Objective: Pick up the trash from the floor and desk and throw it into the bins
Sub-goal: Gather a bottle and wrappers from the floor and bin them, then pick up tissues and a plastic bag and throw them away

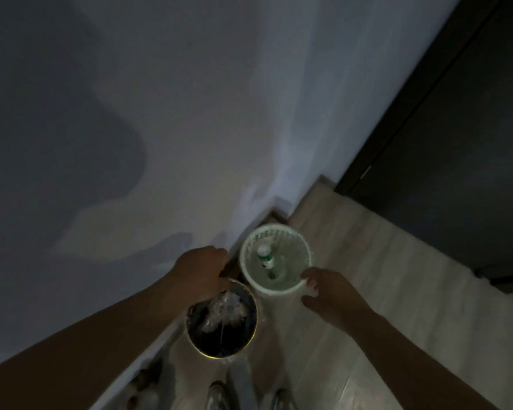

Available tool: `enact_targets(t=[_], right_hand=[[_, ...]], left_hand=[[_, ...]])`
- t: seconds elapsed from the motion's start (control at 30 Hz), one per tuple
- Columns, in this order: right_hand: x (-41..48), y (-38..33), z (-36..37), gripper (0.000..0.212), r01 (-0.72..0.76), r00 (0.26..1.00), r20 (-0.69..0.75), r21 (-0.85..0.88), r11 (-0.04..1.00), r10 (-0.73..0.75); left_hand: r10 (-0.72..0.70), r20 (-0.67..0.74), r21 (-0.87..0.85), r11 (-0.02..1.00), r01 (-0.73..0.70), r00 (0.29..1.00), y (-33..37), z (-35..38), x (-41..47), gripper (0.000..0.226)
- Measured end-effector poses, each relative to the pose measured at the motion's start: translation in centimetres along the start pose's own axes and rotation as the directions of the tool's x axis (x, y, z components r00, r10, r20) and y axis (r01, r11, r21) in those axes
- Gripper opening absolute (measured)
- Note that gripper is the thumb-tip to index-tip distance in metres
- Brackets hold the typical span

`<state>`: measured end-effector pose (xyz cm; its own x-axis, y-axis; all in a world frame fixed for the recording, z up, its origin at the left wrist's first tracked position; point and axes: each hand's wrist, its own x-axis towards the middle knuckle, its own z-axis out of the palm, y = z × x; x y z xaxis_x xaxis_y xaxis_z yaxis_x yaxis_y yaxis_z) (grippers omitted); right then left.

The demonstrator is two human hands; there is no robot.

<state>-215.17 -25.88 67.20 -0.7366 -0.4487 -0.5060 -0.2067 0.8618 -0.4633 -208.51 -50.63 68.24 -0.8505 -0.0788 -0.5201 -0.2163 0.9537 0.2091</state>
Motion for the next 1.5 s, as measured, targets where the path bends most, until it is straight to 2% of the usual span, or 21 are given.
enact_targets(t=[0.13, 0.27, 0.37, 0.53, 0.63, 0.73, 0.9, 1.1, 1.23, 1.33, 1.5], right_hand=[[-3.1, -5.9, -6.8, 0.046, 0.181, 0.983, -0.012, -0.148, 0.972, -0.185], [-5.8, -10.8, -13.8, 0.028, 0.392, 0.912, 0.000, -0.292, 0.872, -0.410], [-8.4, -14.2, -18.8, 0.042, 0.511, 0.845, 0.033, -0.347, 0.786, -0.534], [-12.9, -19.4, -25.1, 0.043, 0.681, 0.669, 0.062, -0.451, 0.577, -0.741], [-15.7, -22.9, -26.9, 0.042, 0.763, 0.544, 0.062, -0.452, 0.463, -0.837], [-18.9, -26.4, -27.0, 0.041, 0.834, 0.418, 0.120, -0.443, 0.329, -0.900], [-24.6, -32.3, -24.4, 0.040, 0.911, 0.196, 0.214, -0.401, 0.096, -0.957], [-32.7, -38.0, -19.2, 0.040, 0.927, -0.057, 0.328, -0.334, -0.172, -0.943], [-39.9, -39.7, -15.1, 0.041, 0.921, -0.202, 0.388, -0.237, -0.309, -0.899], [-47.2, -40.0, -11.2, 0.042, 0.886, -0.346, 0.417, -0.148, -0.439, -0.841], [-60.8, -37.5, -4.6, 0.043, 0.798, -0.536, 0.469, 0.008, -0.603, -0.702]], left_hand=[[-0.015, -0.103, -0.033, 0.999, 0.012, 0.995, -0.1, -6.7, -6.8, 0.050], [-0.067, -0.211, -0.019, 0.998, 0.064, 0.975, 1.1, -13.0, -13.8, 0.050], [-0.137, -0.346, -0.018, 0.990, 0.140, 0.928, 2.6, -16.9, -18.7, 0.049], [-0.259, -0.521, -0.044, 0.960, 0.277, 0.814, 6.3, -20.7, -26.3, 0.048], [-0.347, -0.565, -0.099, 0.929, 0.356, 0.749, 7.9, -21.5, -30.9, 0.044], [-0.456, -0.589, -0.169, 0.877, 0.451, 0.667, 8.4, -21.6, -36.2, 0.042], [-0.627, -0.606, -0.282, 0.745, 0.605, 0.490, 9.4, -20.2, -45.9, 0.041], [-0.763, -0.578, -0.376, 0.565, 0.735, 0.290, 11.8, -16.0, -56.5, 0.040], [-0.822, -0.548, -0.436, 0.439, 0.785, 0.155, 14.7, -12.5, -63.5, 0.040], [-0.854, -0.519, -0.489, 0.331, 0.807, 0.035, 18.3, -8.6, -69.7, 0.039], [-0.885, -0.421, -0.576, 0.092, 0.812, -0.198, 26.9, 0.4, -80.7, 0.037]])
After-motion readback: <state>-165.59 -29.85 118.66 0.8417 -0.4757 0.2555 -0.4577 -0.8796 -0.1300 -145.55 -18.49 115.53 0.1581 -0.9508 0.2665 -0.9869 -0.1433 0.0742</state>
